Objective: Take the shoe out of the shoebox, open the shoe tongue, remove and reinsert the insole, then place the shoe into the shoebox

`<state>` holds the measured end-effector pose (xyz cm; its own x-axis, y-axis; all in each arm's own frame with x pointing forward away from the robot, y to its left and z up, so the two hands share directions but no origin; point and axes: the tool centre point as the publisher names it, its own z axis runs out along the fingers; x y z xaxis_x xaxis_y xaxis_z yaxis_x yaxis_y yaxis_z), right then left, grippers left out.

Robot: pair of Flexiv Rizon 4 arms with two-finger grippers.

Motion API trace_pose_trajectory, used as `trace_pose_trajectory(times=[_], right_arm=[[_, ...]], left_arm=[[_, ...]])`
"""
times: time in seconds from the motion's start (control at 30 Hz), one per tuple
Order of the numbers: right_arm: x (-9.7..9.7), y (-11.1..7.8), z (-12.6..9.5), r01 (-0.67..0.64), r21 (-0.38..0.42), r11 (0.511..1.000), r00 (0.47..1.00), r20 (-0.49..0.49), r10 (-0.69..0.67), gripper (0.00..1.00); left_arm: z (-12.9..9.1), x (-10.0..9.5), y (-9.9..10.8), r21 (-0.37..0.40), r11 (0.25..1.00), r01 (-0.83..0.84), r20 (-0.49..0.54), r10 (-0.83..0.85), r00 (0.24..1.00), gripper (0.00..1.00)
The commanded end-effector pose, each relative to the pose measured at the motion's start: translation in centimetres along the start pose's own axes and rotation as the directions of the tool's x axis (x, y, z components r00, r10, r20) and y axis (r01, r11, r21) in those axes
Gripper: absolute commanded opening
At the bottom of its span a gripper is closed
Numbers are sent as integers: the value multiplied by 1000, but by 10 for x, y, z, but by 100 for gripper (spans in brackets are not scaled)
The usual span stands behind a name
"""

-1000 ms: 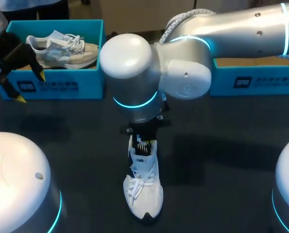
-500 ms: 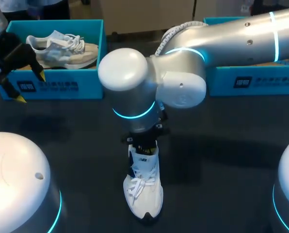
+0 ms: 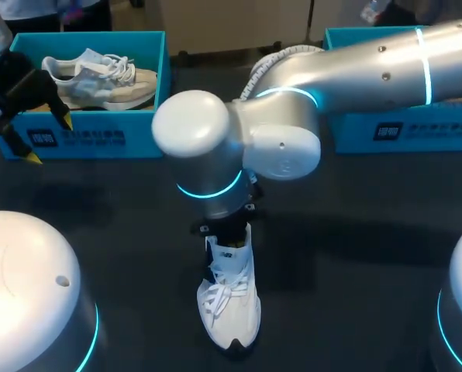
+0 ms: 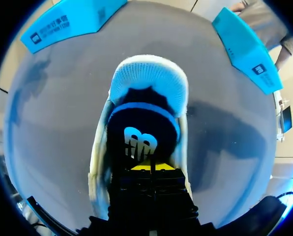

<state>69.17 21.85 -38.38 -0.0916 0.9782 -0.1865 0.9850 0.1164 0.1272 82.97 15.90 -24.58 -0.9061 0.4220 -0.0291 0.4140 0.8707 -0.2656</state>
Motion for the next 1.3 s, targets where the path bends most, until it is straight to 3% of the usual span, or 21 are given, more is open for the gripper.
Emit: trace_pose_trajectory(times=[0.03,0.37,0.5,0.73,0.97,1.3], right_arm=[[2,-8,-17,-127,-52,990,990,58,130,0],[-2,-1,19,-123,16,992,991,53,122,0],[-1,3,32,-111,39,993,992,-58,113,0],[12,0,17,-65,19,998,992,-103,67,0],[6,12,-13,-40,-69,997,999,-7,39,0],[5,37,-9,-18,-109,994,998,64,25,0]], left_arm=[[-1,0,0,-4,1000,-1,-2,1,1000,100],[-1,0,0,-4,1000,-1,-2,1,1000,100],[-1,0,0,-4,1000,-1,-2,1,1000,100],[-1,0,0,-4,1000,-1,-2,1,1000,100],[-1,0,0,-4,1000,-1,-2,1,1000,100],[-1,0,0,-4,1000,-1,-2,1,1000,100]])
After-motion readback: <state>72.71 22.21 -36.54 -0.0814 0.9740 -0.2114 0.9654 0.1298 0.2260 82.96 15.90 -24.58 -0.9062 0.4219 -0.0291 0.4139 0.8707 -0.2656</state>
